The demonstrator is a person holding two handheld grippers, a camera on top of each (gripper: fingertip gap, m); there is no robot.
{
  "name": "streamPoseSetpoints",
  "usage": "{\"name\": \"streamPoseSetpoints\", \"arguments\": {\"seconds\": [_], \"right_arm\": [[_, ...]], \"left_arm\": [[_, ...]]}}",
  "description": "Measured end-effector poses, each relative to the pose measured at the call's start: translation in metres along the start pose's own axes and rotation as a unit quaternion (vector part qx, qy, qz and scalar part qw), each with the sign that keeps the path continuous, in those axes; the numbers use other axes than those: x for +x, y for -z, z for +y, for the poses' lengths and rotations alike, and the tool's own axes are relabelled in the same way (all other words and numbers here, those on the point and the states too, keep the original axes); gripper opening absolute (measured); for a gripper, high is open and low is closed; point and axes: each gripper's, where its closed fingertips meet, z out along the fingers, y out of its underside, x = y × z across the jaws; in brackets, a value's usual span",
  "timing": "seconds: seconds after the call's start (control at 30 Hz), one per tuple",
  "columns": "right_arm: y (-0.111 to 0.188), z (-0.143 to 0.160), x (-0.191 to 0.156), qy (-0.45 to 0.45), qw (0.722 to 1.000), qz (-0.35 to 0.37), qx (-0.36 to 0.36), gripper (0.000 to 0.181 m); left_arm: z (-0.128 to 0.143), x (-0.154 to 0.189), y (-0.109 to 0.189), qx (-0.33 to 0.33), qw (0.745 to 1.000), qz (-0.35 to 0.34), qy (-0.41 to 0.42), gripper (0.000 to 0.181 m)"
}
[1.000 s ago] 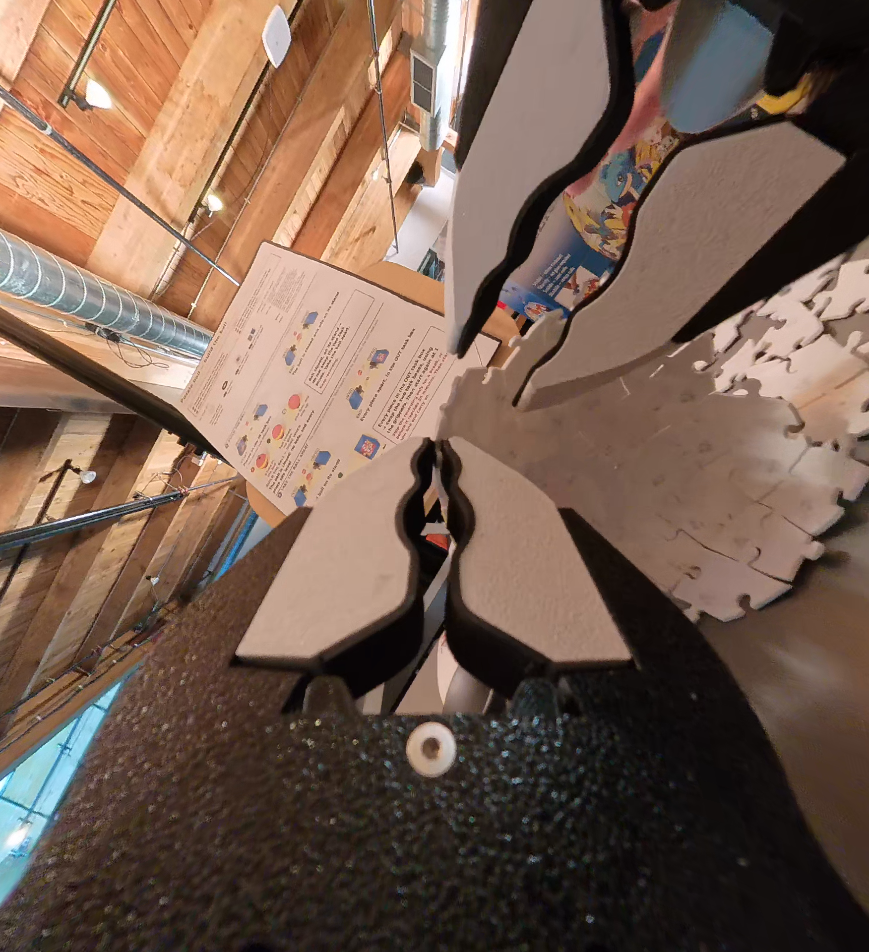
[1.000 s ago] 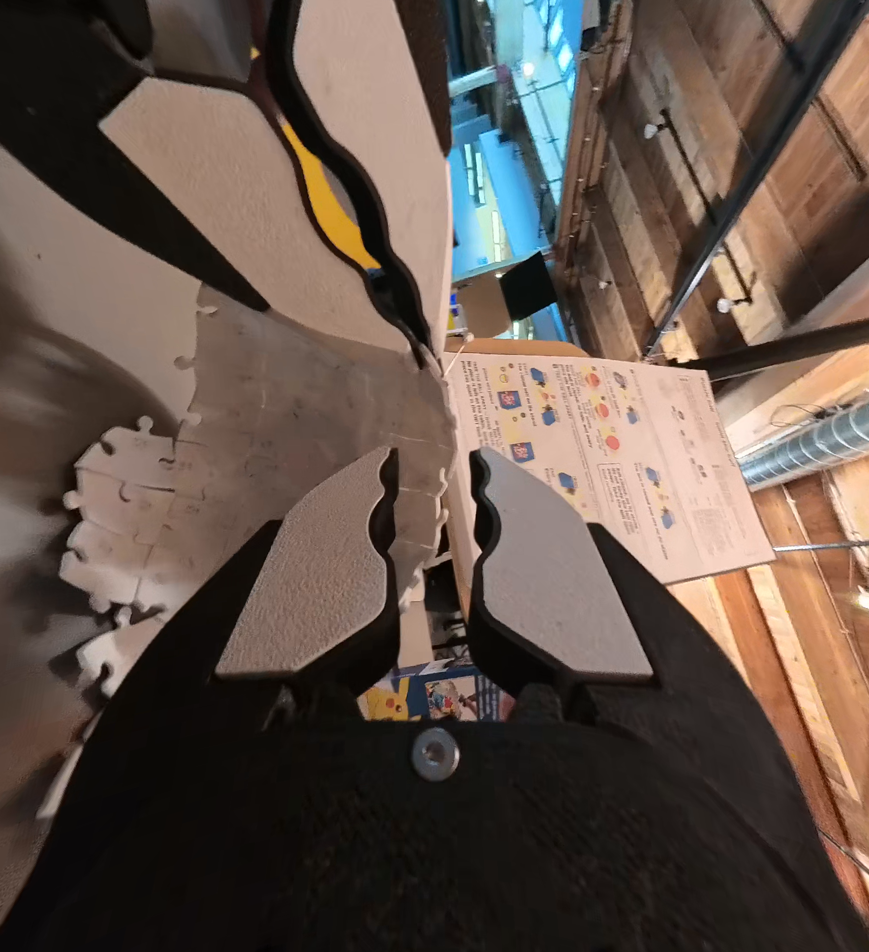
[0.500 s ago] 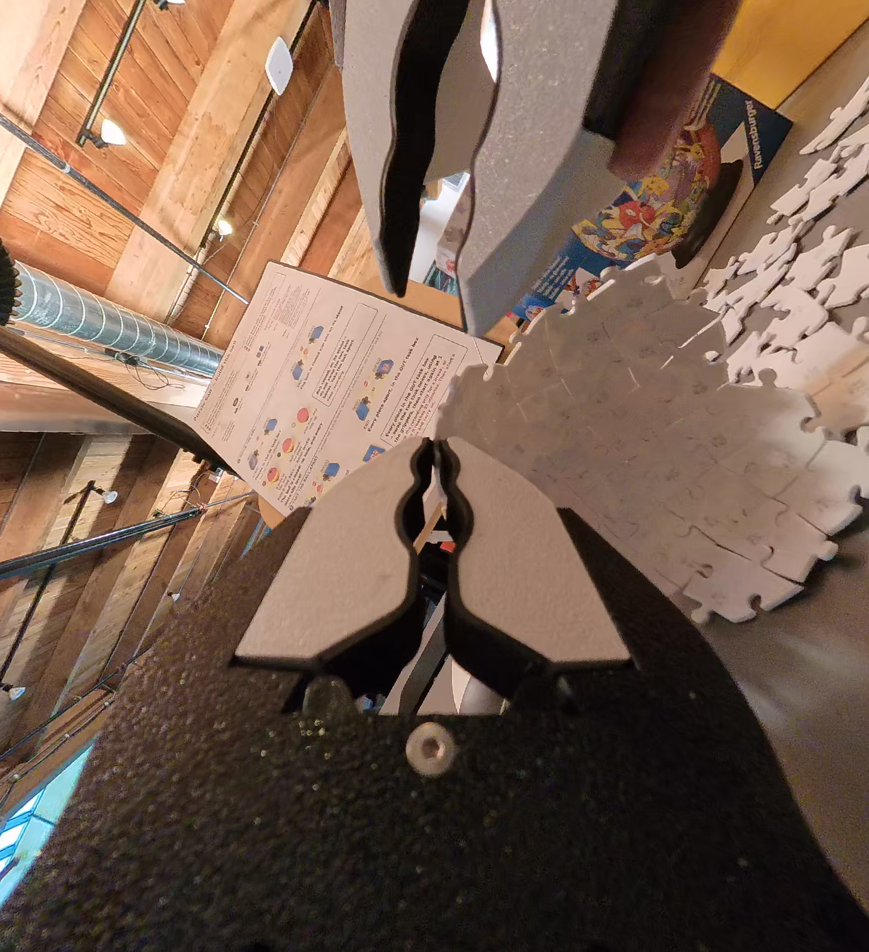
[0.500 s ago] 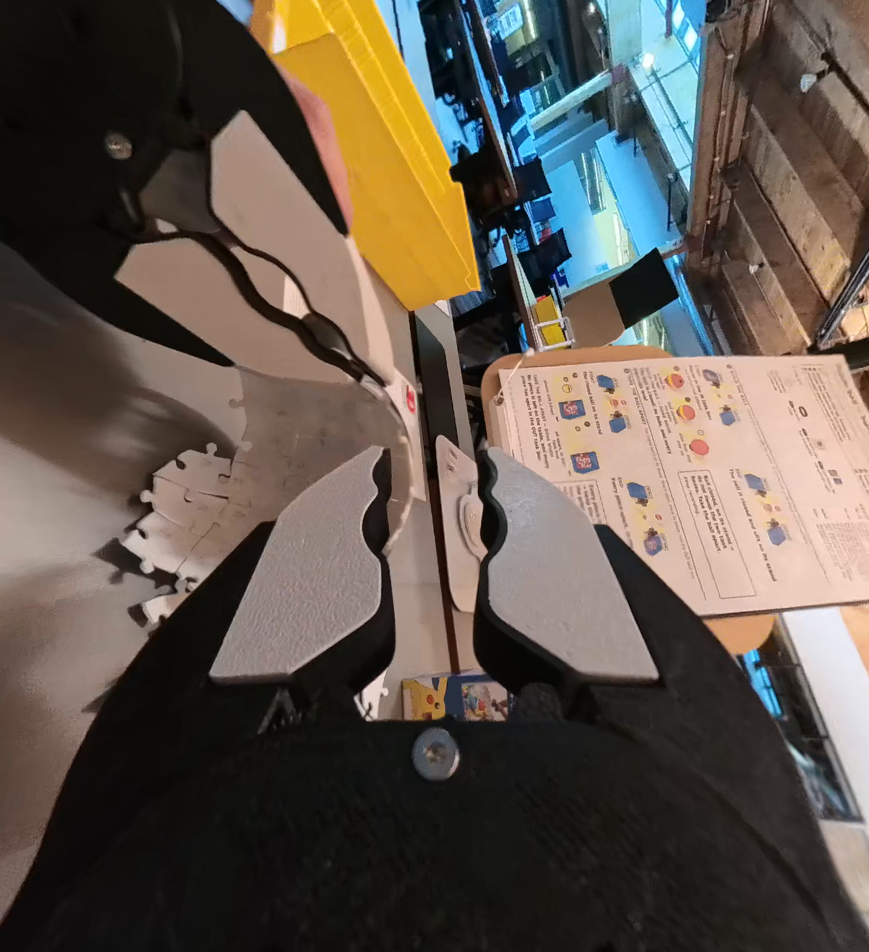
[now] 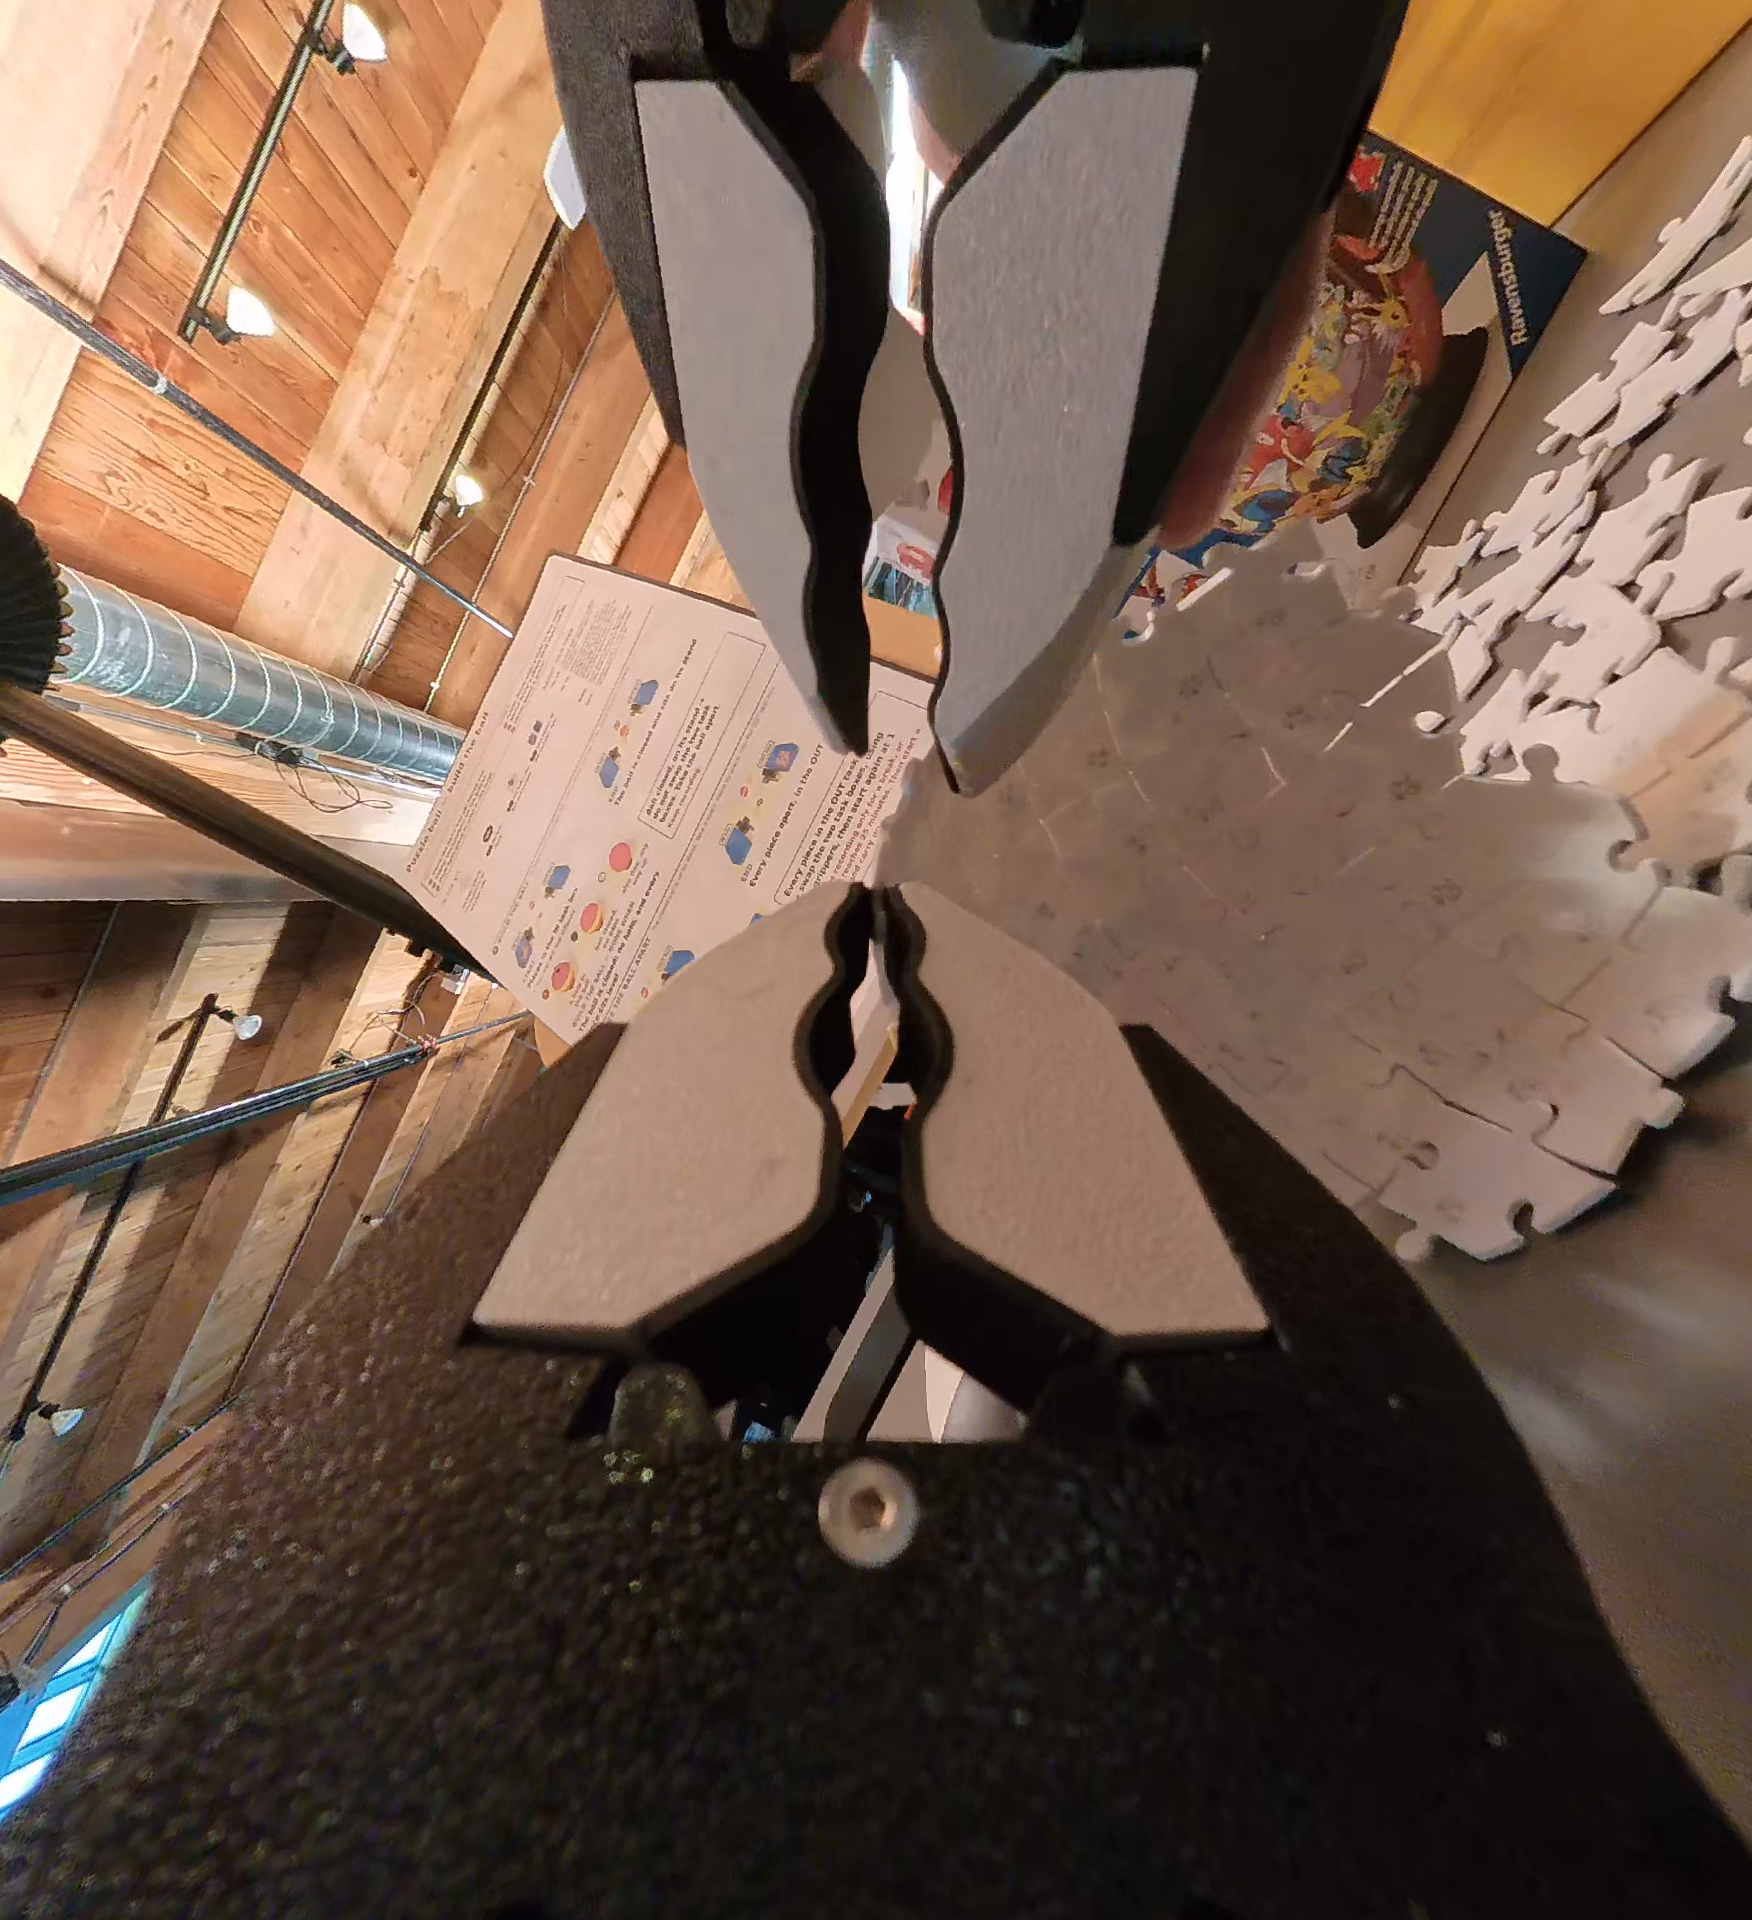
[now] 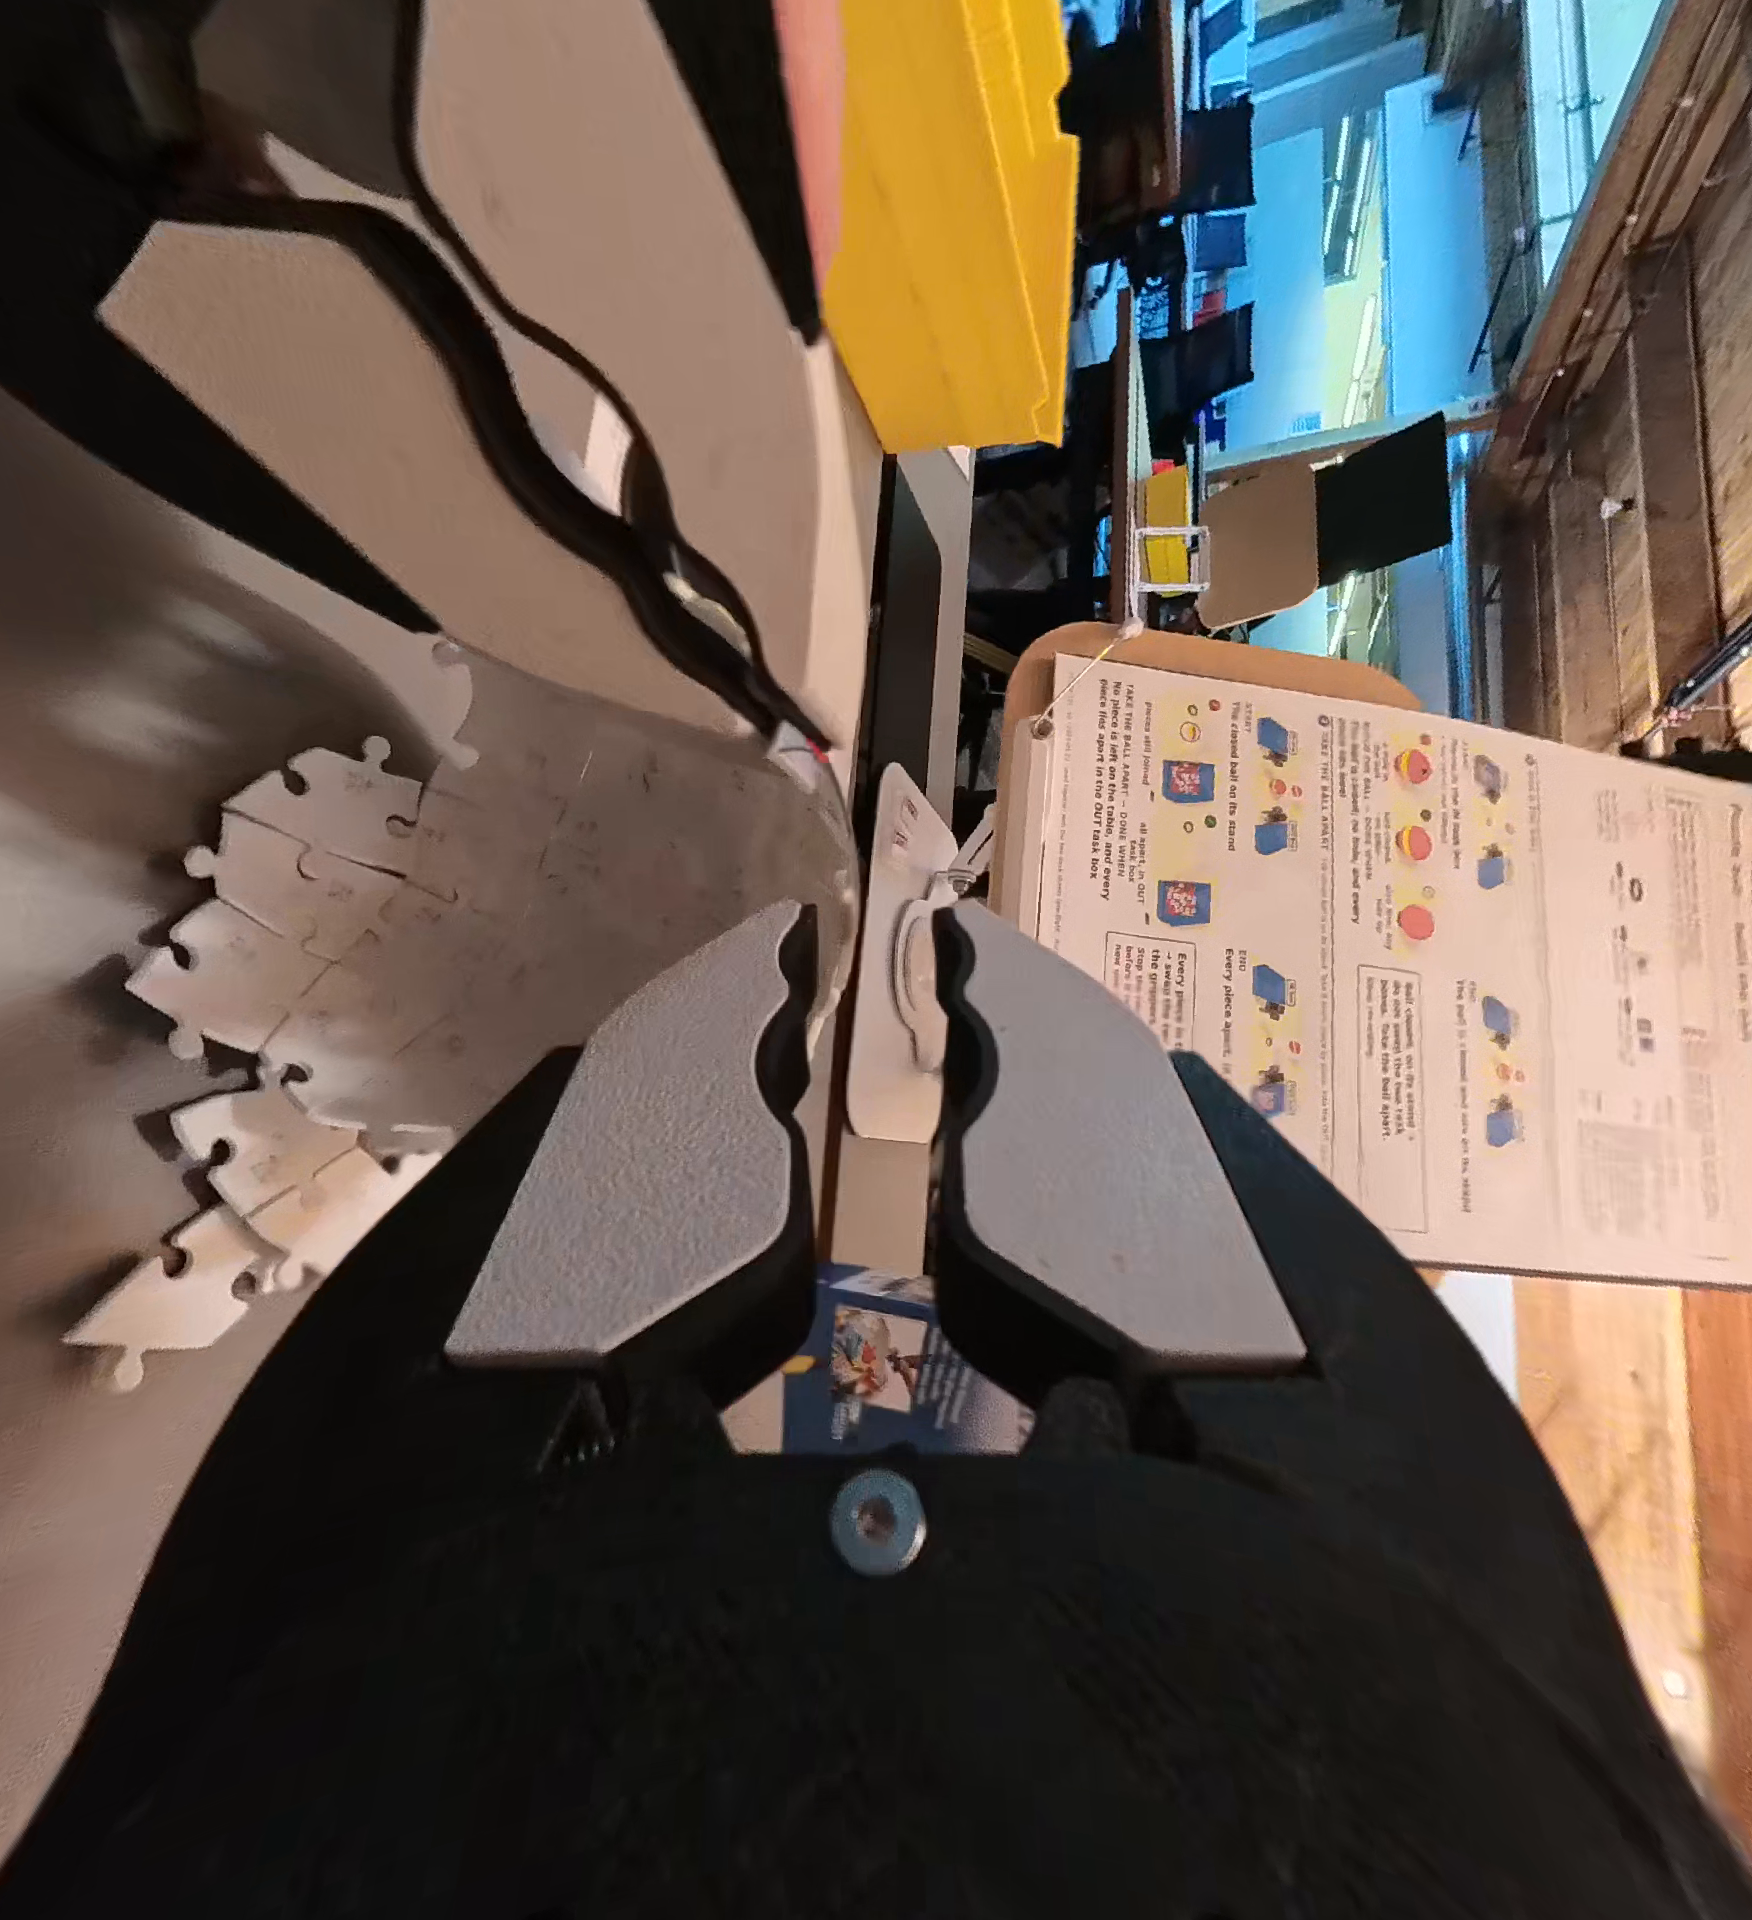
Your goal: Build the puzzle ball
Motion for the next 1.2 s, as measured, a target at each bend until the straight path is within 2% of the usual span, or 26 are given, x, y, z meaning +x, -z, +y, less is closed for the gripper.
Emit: {"name": "streamPoseSetpoints", "arguments": {"seconds": [0.2,0.4,0.5,0.63,0.73,0.8,0.83,0.87,0.93,1.0,1.03,1.1,1.2], "right_arm": [[-0.001,0.000,-0.003,0.041,0.999,-0.005,-0.014,0.003],[-0.001,0.001,-0.004,0.064,0.998,0.015,-0.020,0.002],[-0.001,0.004,-0.004,0.069,0.997,0.031,-0.029,0.002],[-0.002,0.004,-0.003,0.076,0.996,0.042,-0.037,0.002],[-0.002,0.002,-0.003,0.078,0.995,0.044,-0.034,0.002],[-0.002,0.002,-0.003,0.079,0.995,0.045,-0.039,0.002],[-0.002,0.001,-0.003,0.081,0.995,0.046,-0.039,0.002],[-0.003,0.001,-0.003,0.082,0.995,0.048,-0.039,0.002],[-0.003,0.000,-0.003,0.086,0.994,0.049,-0.041,0.002],[-0.003,-0.003,-0.003,0.089,0.994,0.050,-0.041,0.002],[-0.003,-0.004,-0.003,0.090,0.994,0.050,-0.040,0.002],[-0.003,-0.005,-0.004,0.095,0.993,0.051,-0.041,0.002],[-0.003,-0.005,-0.003,0.094,0.993,0.050,-0.043,0.002]], "left_arm": [[0.002,0.000,-0.001,-0.004,1.000,-0.002,-0.007,0.002],[0.001,0.002,0.000,0.000,1.000,0.000,-0.015,0.003],[0.001,0.003,0.001,-0.001,1.000,0.004,-0.009,0.011],[0.004,-0.005,0.008,-0.014,0.999,0.010,0.046,0.022],[0.014,-0.006,0.021,-0.059,0.985,0.034,0.156,0.031],[0.026,0.000,0.033,-0.125,0.956,0.064,0.256,0.031],[0.035,0.002,0.041,-0.168,0.932,0.072,0.313,0.029],[0.044,0.009,0.050,-0.218,0.899,0.086,0.369,0.027],[0.053,0.034,0.067,-0.307,0.810,0.143,0.479,0.032],[0.048,0.061,0.074,-0.346,0.720,0.199,0.568,0.049],[0.049,0.069,0.073,-0.357,0.692,0.207,0.592,0.057],[0.062,0.080,0.070,-0.402,0.668,0.194,0.595,0.075],[0.074,0.080,0.056,-0.426,0.674,0.169,0.579,0.078]]}}
